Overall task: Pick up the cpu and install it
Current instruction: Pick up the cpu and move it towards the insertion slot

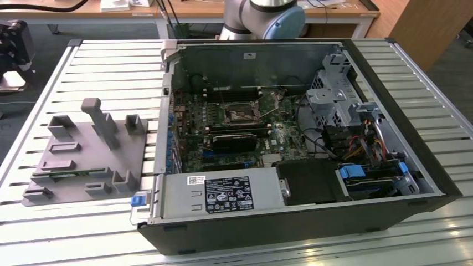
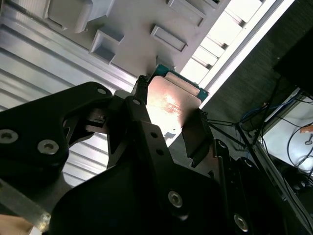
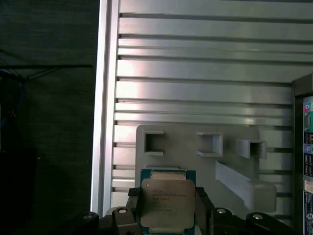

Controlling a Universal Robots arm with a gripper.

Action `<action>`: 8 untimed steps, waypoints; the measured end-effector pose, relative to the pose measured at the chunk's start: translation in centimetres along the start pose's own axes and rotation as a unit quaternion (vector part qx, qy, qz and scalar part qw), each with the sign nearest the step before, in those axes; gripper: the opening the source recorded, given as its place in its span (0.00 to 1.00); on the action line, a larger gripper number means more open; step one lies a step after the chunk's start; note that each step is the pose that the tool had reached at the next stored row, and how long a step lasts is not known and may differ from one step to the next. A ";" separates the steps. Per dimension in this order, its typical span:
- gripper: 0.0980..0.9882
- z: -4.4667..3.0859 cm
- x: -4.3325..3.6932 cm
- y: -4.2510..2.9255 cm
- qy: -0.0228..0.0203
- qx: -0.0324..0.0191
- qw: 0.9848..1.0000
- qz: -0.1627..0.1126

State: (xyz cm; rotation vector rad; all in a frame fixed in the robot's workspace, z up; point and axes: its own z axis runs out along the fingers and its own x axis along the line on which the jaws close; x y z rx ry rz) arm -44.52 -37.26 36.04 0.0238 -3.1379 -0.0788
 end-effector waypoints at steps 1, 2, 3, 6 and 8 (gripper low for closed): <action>0.49 -0.18 0.00 0.03 0.000 0.000 1.000 0.000; 0.49 -0.33 0.00 0.06 0.000 0.000 1.000 0.000; 0.49 -0.47 -0.01 0.07 0.000 0.000 1.000 0.000; 0.49 -0.91 0.00 0.14 0.000 0.000 1.000 0.000; 0.49 -1.21 0.00 0.18 0.000 0.000 1.000 0.000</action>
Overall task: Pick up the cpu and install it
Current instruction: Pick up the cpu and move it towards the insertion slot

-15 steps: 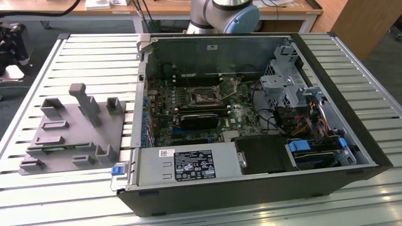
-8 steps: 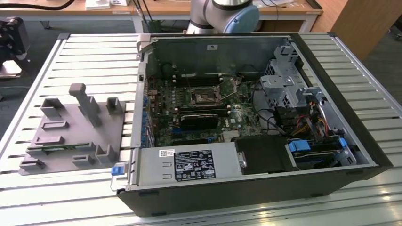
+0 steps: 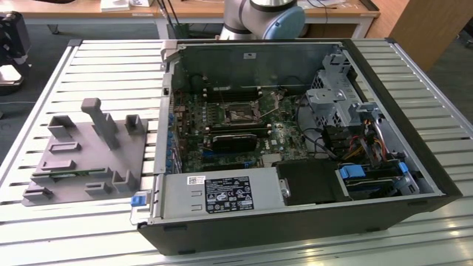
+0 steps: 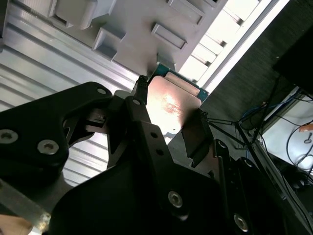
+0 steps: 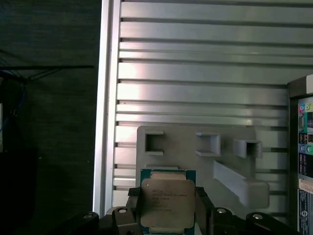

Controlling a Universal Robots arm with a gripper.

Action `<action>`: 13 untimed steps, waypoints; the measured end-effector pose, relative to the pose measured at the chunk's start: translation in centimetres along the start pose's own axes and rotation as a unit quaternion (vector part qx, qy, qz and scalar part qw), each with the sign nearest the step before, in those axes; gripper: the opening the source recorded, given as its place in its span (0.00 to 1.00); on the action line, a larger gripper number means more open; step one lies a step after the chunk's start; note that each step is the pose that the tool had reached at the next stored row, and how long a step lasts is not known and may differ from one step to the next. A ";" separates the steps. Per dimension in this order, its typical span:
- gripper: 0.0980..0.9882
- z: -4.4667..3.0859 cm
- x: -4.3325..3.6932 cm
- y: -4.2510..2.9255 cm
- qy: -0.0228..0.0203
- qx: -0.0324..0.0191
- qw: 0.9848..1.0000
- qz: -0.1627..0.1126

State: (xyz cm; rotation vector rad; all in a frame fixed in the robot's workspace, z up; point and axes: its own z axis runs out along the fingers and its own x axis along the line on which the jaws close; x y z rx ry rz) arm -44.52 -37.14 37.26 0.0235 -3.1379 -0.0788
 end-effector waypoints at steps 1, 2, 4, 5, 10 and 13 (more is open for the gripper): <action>0.49 -0.18 0.00 0.03 0.000 0.000 1.000 0.000; 0.49 -0.37 0.00 0.06 0.000 0.000 1.000 0.000; 0.49 -0.69 0.00 0.10 0.000 0.000 1.000 0.000; 0.49 -0.84 0.00 0.13 0.000 0.000 1.000 0.000; 0.49 -1.21 -0.06 0.20 0.000 0.000 1.000 0.000; 0.49 -1.23 -0.48 0.19 0.000 0.000 1.000 0.000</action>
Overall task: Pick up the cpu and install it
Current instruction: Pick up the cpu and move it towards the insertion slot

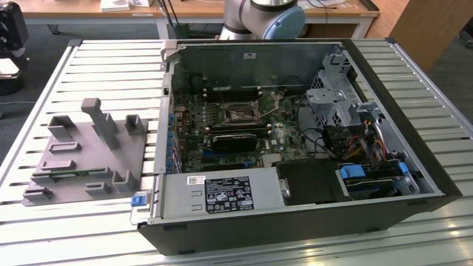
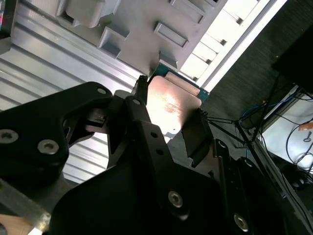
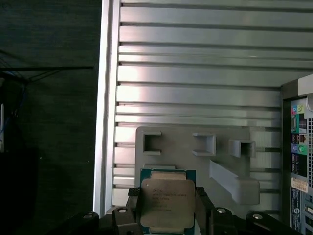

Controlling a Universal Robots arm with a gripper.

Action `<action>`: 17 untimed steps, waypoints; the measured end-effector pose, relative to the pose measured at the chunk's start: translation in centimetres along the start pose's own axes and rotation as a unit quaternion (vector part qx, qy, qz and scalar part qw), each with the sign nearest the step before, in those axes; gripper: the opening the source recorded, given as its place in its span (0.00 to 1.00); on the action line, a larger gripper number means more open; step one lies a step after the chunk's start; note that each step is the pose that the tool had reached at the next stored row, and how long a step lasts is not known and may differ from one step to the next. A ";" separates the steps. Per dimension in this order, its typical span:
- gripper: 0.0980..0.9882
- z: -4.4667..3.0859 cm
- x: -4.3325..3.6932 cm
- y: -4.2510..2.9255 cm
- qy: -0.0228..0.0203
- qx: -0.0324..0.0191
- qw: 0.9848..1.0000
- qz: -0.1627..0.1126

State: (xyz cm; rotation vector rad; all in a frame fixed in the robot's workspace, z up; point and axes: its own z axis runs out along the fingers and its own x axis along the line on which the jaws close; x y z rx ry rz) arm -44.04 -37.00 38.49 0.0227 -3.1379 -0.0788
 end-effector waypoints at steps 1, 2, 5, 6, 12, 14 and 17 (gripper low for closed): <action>0.49 0.00 -0.18 -0.01 0.000 0.000 1.000 0.000; 0.49 0.01 -0.38 -0.01 0.000 0.000 1.000 0.000; 0.49 0.00 -1.09 -0.02 0.000 0.000 1.000 0.000; 0.49 0.00 -1.35 -0.02 0.000 0.000 1.000 0.000; 0.49 -0.01 -3.03 -0.05 0.000 0.000 1.000 0.000; 0.49 -0.01 -3.34 -0.05 0.000 0.000 1.000 0.000; 0.49 -0.01 -3.84 -0.06 0.000 0.000 1.000 0.000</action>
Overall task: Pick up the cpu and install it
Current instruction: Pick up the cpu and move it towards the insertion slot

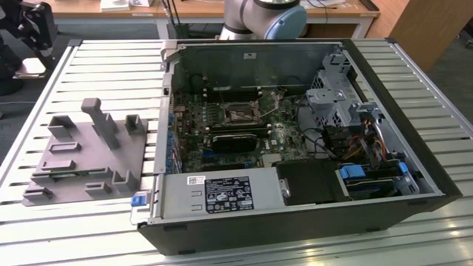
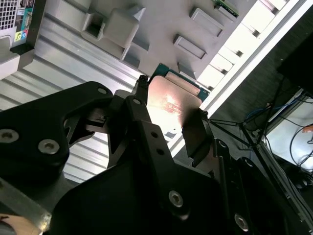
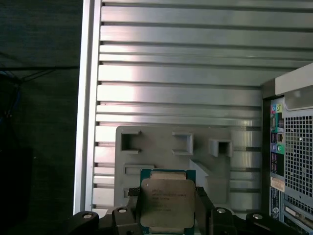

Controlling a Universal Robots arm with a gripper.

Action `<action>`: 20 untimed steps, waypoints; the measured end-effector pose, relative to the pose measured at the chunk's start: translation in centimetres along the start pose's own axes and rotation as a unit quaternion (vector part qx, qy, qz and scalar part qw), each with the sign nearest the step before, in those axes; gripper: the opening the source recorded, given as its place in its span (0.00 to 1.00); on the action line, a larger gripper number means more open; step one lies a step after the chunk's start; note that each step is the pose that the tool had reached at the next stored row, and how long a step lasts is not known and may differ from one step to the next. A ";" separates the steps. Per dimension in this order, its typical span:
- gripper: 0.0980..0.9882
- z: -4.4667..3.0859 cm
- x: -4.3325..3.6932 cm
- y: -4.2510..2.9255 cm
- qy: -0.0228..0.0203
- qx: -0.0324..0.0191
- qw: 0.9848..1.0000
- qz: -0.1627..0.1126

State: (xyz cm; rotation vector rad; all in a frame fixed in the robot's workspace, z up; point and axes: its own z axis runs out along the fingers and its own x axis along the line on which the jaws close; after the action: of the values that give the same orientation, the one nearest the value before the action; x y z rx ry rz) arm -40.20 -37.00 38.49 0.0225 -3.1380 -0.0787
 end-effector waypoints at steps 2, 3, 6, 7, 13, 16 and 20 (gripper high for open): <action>0.49 0.00 -0.32 -0.01 0.000 0.000 1.000 0.000; 0.49 0.00 -0.46 -0.01 0.000 0.000 1.000 0.000; 0.49 0.00 -0.84 0.00 0.000 0.000 1.000 0.000; 0.49 0.00 -0.96 -0.01 0.000 0.000 1.000 0.000; 0.49 0.00 -1.60 -0.01 0.000 0.000 1.000 0.000; 0.49 0.00 -1.94 -0.02 0.000 0.000 1.000 0.000; 0.49 -0.01 -2.46 -0.03 0.000 0.000 1.000 0.000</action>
State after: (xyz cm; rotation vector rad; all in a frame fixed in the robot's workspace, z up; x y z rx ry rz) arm -37.74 -37.00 38.49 0.0225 -3.1380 -0.0788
